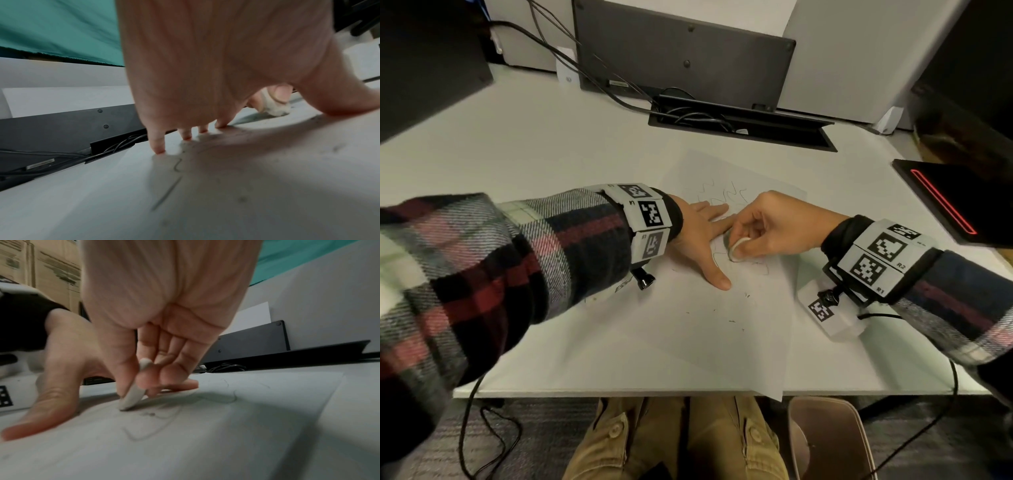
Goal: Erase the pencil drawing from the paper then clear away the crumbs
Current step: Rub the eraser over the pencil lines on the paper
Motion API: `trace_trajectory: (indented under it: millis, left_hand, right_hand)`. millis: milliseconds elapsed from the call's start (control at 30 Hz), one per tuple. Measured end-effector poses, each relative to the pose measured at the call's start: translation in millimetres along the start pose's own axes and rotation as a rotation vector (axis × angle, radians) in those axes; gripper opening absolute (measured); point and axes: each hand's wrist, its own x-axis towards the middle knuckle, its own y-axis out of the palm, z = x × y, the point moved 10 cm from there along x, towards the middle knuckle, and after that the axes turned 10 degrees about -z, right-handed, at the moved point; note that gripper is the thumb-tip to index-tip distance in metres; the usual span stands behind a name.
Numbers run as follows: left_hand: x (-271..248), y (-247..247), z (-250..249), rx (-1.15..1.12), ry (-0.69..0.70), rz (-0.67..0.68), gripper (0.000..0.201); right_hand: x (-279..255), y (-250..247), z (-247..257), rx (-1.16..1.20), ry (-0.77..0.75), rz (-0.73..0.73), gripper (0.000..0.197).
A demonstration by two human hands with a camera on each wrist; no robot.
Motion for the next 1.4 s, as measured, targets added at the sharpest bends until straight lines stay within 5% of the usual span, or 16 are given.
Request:
trace_trajectory:
  millis: [267,400,533,667,1400]
  left_hand:
    - [-1,0,-1,0.011,-0.009,0.008,0.112]
    - [-2,0,0,0.000,-0.014,0.008,0.112]
    - [-3,0,0,0.011,-0.018,0.007,0.113]
    - [-2,0,0,0.008,-0.018,0.009,0.114]
    - [1,2,0,0.010,-0.011,0.015,0.115]
  right_hand:
    - [1,-4,0,-0.047,-0.010,-0.032,0.008]
    - [-7,10,7,0.010,-0.011,0.066,0.008]
    - [-1,-6,-2,-0.061,-0.015,-0.037,0.007]
    - [-8,5,2,-0.018,-0.019,0.044,0.008]
    - [-7,-10,-1,-0.122,-0.053,-0.055,0.005]
